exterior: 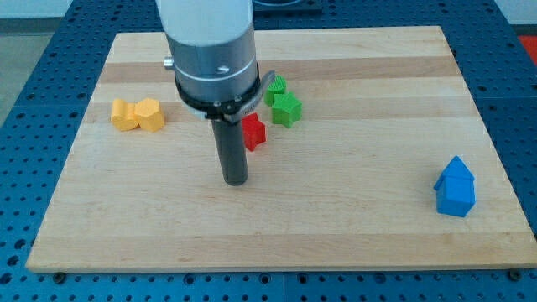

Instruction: Point at the green star

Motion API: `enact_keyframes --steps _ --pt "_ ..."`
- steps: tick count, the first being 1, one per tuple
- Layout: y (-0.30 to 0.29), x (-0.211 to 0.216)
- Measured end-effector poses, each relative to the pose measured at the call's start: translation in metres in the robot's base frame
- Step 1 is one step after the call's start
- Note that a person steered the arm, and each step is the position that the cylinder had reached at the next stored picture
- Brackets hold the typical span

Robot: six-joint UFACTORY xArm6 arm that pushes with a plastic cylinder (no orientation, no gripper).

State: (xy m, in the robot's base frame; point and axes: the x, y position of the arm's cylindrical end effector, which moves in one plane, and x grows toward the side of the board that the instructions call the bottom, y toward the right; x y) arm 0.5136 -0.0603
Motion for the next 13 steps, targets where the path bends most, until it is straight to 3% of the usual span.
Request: enact_keyframes --steps 1,2,5,7,9,11,13 --pt "-0.004 -0.015" --pt "-0.004 -0.068" --pt "0.042 -0.080" --pt "0.025 0.002" --pt "0.096 0.012" --pt "0.098 0.012" --pt "0.104 -0.027"
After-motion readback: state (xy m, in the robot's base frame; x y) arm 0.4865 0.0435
